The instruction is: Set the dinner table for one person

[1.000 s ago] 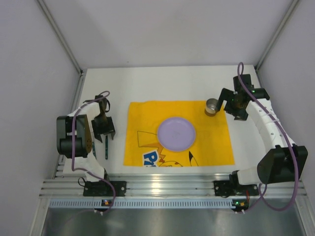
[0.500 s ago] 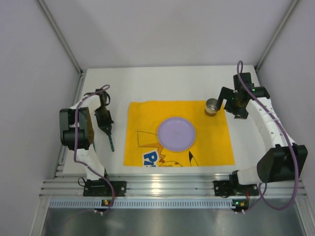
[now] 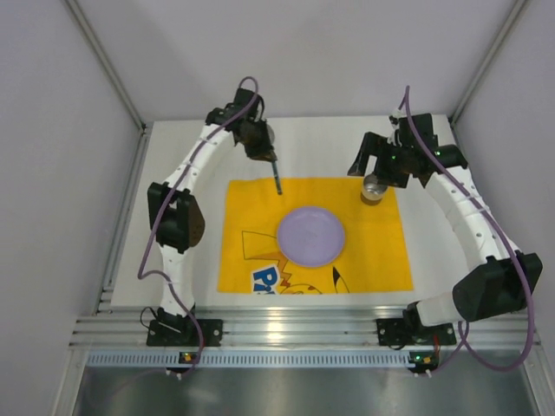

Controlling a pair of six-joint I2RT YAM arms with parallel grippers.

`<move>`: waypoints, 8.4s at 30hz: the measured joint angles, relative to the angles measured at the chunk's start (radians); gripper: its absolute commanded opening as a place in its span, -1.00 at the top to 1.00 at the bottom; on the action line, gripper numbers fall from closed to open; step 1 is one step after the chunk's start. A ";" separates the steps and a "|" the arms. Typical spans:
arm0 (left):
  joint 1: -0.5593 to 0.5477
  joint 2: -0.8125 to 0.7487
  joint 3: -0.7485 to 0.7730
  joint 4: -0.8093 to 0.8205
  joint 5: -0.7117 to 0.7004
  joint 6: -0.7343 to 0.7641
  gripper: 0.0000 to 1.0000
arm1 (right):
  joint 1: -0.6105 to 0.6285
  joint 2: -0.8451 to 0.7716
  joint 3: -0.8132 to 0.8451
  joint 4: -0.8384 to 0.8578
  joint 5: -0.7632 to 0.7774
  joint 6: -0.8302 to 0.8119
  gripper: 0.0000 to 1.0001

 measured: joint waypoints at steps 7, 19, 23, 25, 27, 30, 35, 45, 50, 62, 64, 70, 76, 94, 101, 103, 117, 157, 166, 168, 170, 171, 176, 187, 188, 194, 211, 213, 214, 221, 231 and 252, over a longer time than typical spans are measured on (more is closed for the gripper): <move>-0.240 0.069 0.033 0.124 0.235 -0.178 1.00 | 0.001 -0.106 -0.187 0.103 -0.099 0.059 -0.95; -0.338 0.058 -0.001 0.311 0.326 -0.336 1.00 | 0.032 -0.160 -0.333 0.215 -0.192 0.137 -0.22; -0.379 0.000 -0.082 0.338 0.305 -0.362 1.00 | 0.053 -0.183 -0.384 0.246 -0.201 0.142 0.24; -0.394 -0.027 -0.110 0.351 0.298 -0.367 1.00 | 0.055 -0.195 -0.404 0.250 -0.200 0.147 0.32; -0.407 -0.056 -0.135 0.371 0.294 -0.374 1.00 | 0.055 -0.206 -0.415 0.253 -0.198 0.148 0.39; -0.413 -0.096 -0.172 0.399 0.277 -0.384 1.00 | 0.055 -0.232 -0.417 0.258 -0.204 0.150 0.71; -0.414 -0.128 -0.200 0.432 0.282 -0.386 0.74 | 0.079 -0.286 -0.417 0.280 -0.223 0.137 1.00; -0.403 -0.374 -0.355 0.270 0.039 -0.253 -0.96 | 0.065 -0.412 -0.552 0.195 -0.143 0.200 1.00; -0.381 -0.657 -0.571 0.192 -0.147 -0.190 -0.96 | 0.065 -0.410 -0.592 0.164 -0.129 0.212 1.00; -0.274 -1.024 -0.845 -0.007 -0.338 -0.161 -0.97 | 0.065 -0.168 -0.686 0.248 -0.109 0.201 1.00; -0.274 -1.035 -0.847 -0.026 -0.352 -0.160 -0.97 | 0.065 -0.140 -0.698 0.277 -0.108 0.200 1.00; -0.270 -1.067 -0.847 -0.062 -0.398 -0.153 -0.96 | 0.065 -0.108 -0.738 0.315 -0.096 0.192 0.61; -0.259 -1.071 -0.864 -0.113 -0.459 -0.146 -0.96 | 0.065 -0.108 -0.762 0.313 -0.055 0.181 0.34; 0.150 -0.986 -1.022 -0.122 -0.491 -0.024 -0.97 | 0.065 -0.192 -0.658 0.153 0.013 0.122 0.10; 0.394 -0.747 -1.022 -0.026 -0.454 0.104 -0.96 | 0.065 -0.240 -0.614 0.096 0.006 0.111 0.05; 0.434 -0.664 -1.022 0.000 -0.447 0.132 -0.96 | 0.065 -0.241 -0.608 0.082 0.000 0.103 0.05; 0.579 -0.383 -1.046 0.105 -0.321 0.172 -0.35 | 0.064 -0.110 -0.503 0.005 -0.017 -0.006 0.06; 0.097 -0.494 -0.729 0.045 -0.081 0.215 1.00 | 0.060 -0.197 -0.416 -0.054 0.057 0.080 -0.05; -0.018 -0.479 -0.855 0.103 0.019 0.164 1.00 | 0.060 -0.317 -0.462 -0.073 0.081 0.132 -0.08; -0.025 -0.459 -0.881 0.117 0.026 0.152 1.00 | 0.060 -0.338 -0.467 -0.086 0.087 0.141 -0.09; -0.032 -0.440 -0.902 0.137 0.024 0.140 1.00 | 0.060 -0.359 -0.468 -0.103 0.097 0.148 -0.09; -0.035 -0.435 -0.913 0.150 0.022 0.135 1.00 | 0.060 -0.369 -0.468 -0.110 0.101 0.151 -0.09; -0.048 -0.428 -0.954 0.205 0.008 0.122 0.66 | 0.060 -0.426 -0.520 -0.115 0.110 0.184 -0.30; -0.053 -0.538 -0.978 0.274 -0.146 0.132 -0.97 | 0.060 -0.558 -0.640 -0.125 0.108 0.232 -0.99; -0.053 -0.580 -0.978 0.284 -0.180 0.141 -0.97 | 0.060 -0.570 -0.644 -0.124 0.106 0.234 -1.00; -0.027 -0.876 -1.131 0.519 -0.361 0.248 -0.97 | 0.060 -0.607 -0.632 -0.128 0.103 0.219 -1.00; 0.210 -0.857 -1.864 1.491 -0.395 0.419 -0.97 | 0.061 -0.962 -0.638 -0.008 0.103 0.166 -0.99; 0.233 -0.767 -1.816 1.550 -0.376 0.422 -0.97 | 0.061 -0.987 -0.647 0.012 0.107 0.166 -0.99; 0.247 -0.719 -1.783 1.574 -0.365 0.422 -0.97 | 0.061 -0.991 -0.651 0.023 0.110 0.166 -1.00; 0.289 -0.539 -1.696 1.790 -0.235 0.442 -0.97 | 0.061 -0.922 -0.658 0.055 0.111 0.157 -1.00; 0.289 -0.514 -1.784 1.953 -0.195 0.452 -0.97 | 0.061 -0.889 -0.854 0.237 0.197 0.048 -0.99; 0.289 -0.514 -1.784 1.954 -0.198 0.453 -0.97 | -0.080 -0.363 -1.334 1.475 0.503 -0.422 -0.99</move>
